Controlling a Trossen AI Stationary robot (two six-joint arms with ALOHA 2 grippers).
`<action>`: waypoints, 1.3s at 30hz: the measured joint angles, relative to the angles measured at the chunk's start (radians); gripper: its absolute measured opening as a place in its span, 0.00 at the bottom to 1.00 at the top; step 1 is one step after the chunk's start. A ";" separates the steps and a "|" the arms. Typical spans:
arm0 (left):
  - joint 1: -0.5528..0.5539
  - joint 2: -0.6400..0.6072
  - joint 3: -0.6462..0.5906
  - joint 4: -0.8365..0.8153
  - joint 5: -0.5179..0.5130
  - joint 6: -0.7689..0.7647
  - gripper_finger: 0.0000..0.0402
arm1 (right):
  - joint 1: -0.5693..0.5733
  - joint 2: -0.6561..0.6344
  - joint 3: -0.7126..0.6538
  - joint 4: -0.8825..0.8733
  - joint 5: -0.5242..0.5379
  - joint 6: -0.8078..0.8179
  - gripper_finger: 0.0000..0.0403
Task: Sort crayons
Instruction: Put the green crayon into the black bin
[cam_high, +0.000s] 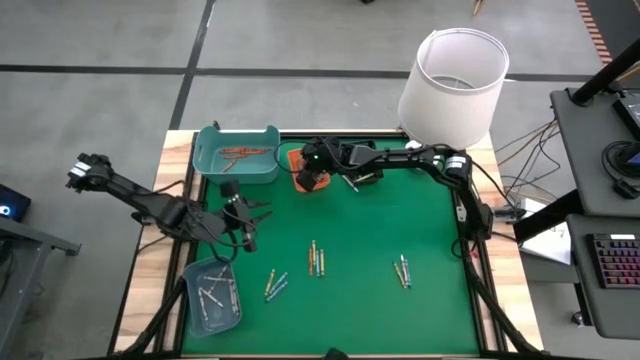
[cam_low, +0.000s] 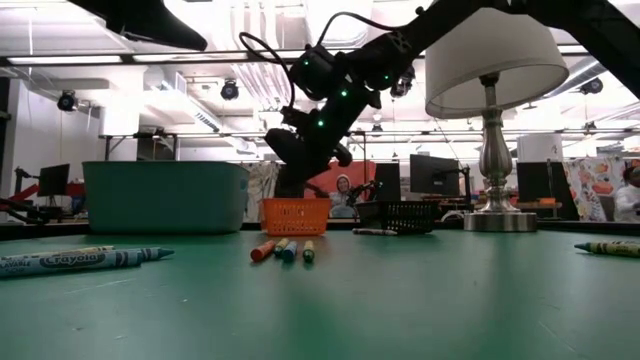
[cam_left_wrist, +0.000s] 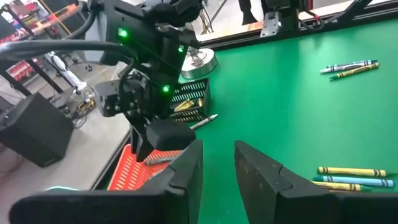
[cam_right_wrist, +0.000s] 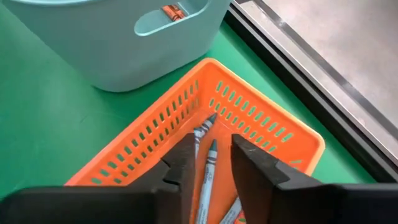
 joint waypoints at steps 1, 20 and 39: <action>0.000 0.005 0.000 0.001 0.000 -0.006 0.19 | 0.000 0.000 0.000 0.000 0.000 -0.001 0.25; 0.000 0.211 0.159 -0.047 0.092 -0.409 0.19 | 0.060 -0.200 0.001 -0.276 -0.030 -0.128 0.37; -0.003 0.689 0.546 -0.683 0.576 -1.048 0.19 | 0.299 -0.519 -0.208 -0.627 -0.053 -0.063 0.33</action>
